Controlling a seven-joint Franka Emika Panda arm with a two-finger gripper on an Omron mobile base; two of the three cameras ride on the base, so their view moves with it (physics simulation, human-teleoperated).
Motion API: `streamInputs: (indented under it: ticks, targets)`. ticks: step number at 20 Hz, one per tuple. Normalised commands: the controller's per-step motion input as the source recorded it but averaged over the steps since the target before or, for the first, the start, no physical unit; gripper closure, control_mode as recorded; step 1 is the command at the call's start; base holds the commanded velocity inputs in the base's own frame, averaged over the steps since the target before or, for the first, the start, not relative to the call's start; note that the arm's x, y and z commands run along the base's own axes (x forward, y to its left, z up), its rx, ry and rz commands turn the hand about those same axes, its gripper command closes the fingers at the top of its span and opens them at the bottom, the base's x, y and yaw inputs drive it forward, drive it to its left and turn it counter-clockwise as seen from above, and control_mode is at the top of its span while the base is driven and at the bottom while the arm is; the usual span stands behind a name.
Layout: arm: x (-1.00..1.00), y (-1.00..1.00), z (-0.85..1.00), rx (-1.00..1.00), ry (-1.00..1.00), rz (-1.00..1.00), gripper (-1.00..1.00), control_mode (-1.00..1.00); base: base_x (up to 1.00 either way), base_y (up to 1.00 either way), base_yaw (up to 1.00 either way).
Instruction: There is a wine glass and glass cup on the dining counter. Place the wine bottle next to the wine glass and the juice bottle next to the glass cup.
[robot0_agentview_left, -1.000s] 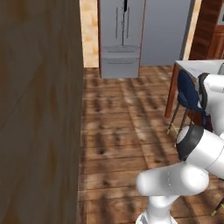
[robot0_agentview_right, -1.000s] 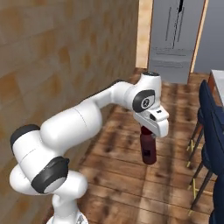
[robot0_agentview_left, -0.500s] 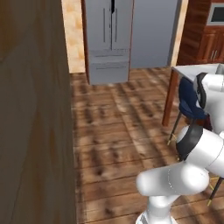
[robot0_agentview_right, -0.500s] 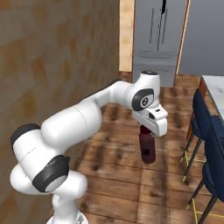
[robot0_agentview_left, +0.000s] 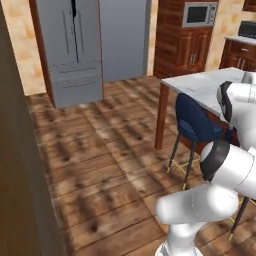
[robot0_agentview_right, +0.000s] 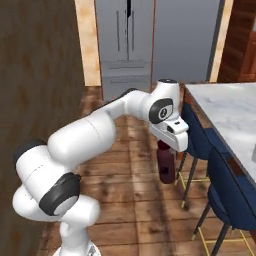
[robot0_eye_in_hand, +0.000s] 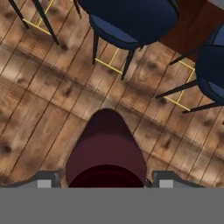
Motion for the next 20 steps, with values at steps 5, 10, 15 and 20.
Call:
streamInputs:
  ticks: [5,10,15,20]
  targets:
    - [0.00,0.00,0.00,0.00,0.00,0.00,1.00,1.00,0.69,0.37,-0.42]
    - [0.00,0.00,0.00,0.00,0.00,0.00,1.00,1.00,0.72,0.37,-0.39]
    - [0.00,0.00,0.00,0.00,0.00,0.00,1.00,1.00,0.71,0.37,-0.40]
    - [0.00,0.00,0.00,0.00,0.00,0.00,1.00,1.00,0.63,0.36,-0.49]
